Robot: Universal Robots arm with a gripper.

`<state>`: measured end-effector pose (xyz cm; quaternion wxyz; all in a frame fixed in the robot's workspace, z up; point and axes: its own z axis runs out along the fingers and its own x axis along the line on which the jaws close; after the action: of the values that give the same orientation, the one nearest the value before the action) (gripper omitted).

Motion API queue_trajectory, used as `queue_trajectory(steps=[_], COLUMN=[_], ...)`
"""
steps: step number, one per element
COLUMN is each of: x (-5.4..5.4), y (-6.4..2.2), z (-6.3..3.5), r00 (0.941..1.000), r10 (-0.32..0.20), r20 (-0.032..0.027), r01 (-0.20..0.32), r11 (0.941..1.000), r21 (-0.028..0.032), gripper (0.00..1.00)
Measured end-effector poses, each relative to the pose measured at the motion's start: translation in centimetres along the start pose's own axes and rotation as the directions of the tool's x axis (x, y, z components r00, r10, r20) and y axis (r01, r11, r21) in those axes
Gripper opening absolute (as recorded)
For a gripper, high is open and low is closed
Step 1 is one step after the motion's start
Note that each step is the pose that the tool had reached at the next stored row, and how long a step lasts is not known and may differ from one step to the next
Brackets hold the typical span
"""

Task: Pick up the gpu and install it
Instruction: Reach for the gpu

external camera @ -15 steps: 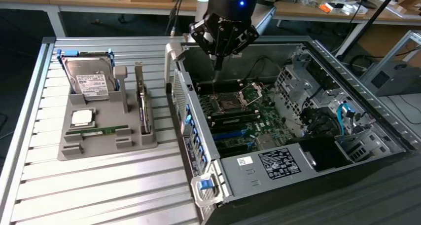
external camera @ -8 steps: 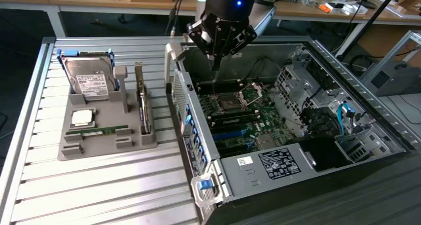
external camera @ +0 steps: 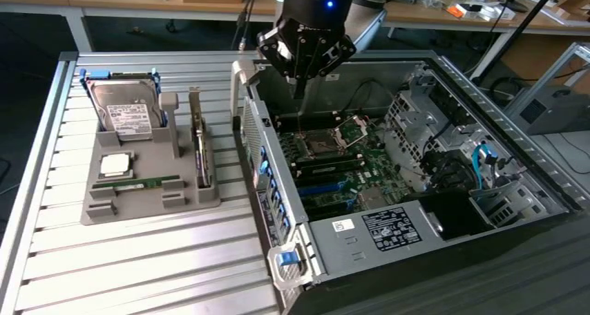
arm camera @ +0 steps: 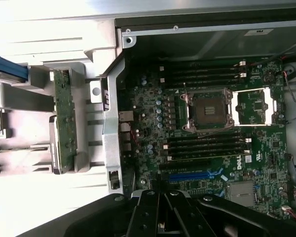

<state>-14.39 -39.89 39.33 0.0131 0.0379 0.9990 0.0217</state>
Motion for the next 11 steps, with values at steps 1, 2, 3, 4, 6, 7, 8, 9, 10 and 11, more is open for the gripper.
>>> queue_trajectory(steps=[1,2,3,4,6,7,8,9,10,11], x=[0.06,0.10,0.18,0.22,0.32,0.38,0.44,0.51,0.65,0.87], y=[0.00,-0.01,-0.01,-0.01,-0.02,-0.03,-0.03,-0.04,-0.05,-0.07], z=[0.00,0.00,0.00,0.00,-0.01,-0.01,-0.01,-0.01,-0.02,-0.02], r00=[1.0000,1.0000,1.0000,1.0000,1.0000,1.0000,1.0000,1.0000,1.0000,1.0000], r10=[0.000,0.000,0.000,0.000,0.000,0.000,0.000,0.000,0.000,0.000], r20=[0.0000,0.0000,0.0000,0.0000,0.0000,0.0000,0.0000,0.0000,0.0000,0.0000], r01=[0.000,0.000,0.000,0.000,0.000,0.000,0.000,0.000,0.000,0.000], r11=[1.0000,1.0000,1.0000,1.0000,1.0000,1.0000,1.0000,1.0000,1.0000,1.0000], r21=[0.0000,0.0000,0.0000,0.0000,0.0000,0.0000,0.0000,0.0000,0.0000,0.0000], gripper=[0.11,0.11,0.11,0.11,0.11,0.11,0.11,0.11,0.11,0.11])
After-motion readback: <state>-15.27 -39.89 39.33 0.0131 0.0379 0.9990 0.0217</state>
